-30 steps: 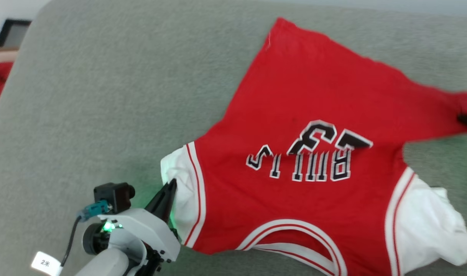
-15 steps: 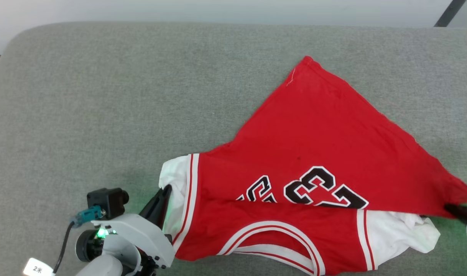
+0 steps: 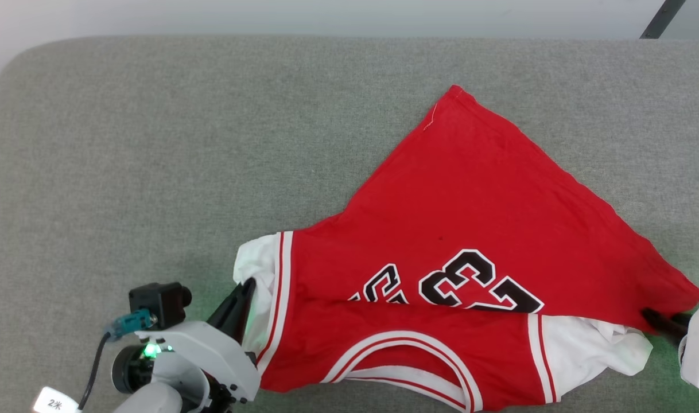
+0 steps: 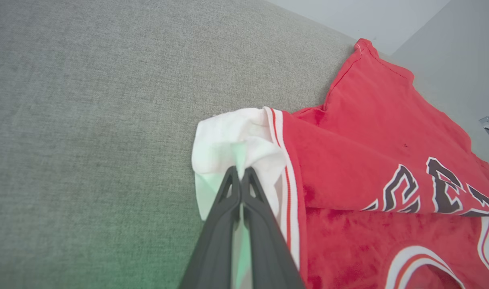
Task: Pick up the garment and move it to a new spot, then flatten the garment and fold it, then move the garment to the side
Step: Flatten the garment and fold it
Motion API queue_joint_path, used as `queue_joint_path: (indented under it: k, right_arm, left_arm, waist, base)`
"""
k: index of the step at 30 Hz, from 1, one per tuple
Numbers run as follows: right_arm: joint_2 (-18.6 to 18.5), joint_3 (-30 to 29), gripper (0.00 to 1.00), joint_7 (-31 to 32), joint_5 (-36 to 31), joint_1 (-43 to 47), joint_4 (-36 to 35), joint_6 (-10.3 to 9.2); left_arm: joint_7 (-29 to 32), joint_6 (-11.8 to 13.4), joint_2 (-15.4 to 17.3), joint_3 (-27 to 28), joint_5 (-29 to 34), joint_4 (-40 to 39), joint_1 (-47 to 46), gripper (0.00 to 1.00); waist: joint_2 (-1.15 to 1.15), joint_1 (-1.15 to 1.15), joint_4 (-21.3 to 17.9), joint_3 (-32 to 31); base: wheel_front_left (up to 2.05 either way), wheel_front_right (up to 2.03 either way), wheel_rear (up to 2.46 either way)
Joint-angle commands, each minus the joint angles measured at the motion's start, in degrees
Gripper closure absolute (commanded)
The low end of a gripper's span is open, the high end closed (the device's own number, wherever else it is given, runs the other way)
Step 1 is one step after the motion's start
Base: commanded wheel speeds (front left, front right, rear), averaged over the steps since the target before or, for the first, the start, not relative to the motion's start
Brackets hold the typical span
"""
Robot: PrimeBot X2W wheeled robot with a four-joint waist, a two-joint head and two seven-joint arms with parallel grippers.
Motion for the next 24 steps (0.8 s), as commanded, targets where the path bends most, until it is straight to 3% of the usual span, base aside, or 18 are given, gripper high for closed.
queue_joint_path:
  k: [1, 8, 16, 24]
  right_arm:
    - [0.4, -0.4, 0.00, -0.7, -0.8, 1.0, -0.8, 0.00]
    - [0.2, -0.9, 0.00, -1.3, -2.1, 3.3, -10.5, 0.00]
    - [-0.6, -0.5, 0.00, 1.1, -4.4, -0.1, -20.3, 0.00]
    - [-4.6, 3.3, 0.00, -0.3, -4.6, -12.3, -19.8, 0.00]
  left_arm:
    - [-0.2, 0.3, 0.2, 0.1, -0.2, 0.0, 0.7, 1.00]
    - [-0.3, 0.5, 0.3, 0.0, -0.1, -0.4, 0.9, 1.00]
    - [-0.4, -0.1, -0.4, -0.4, -0.1, -0.3, 0.3, 1.00]
    - [-0.5, -1.1, -2.1, -1.6, 0.5, 0.6, -1.0, 1.00]
  waist:
    - [0.00, 0.00, 0.0, -0.1]
    - [0.00, 0.00, 0.3, -0.2]
    - [0.00, 0.00, 1.9, 0.1]
    - [0.00, 0.00, 5.2, 0.6]
  base:
    - [0.00, 0.00, 0.00]
    - [0.00, 0.00, 0.00]
    - [0.00, 0.00, 0.00]
    - [0.00, 0.00, 0.00]
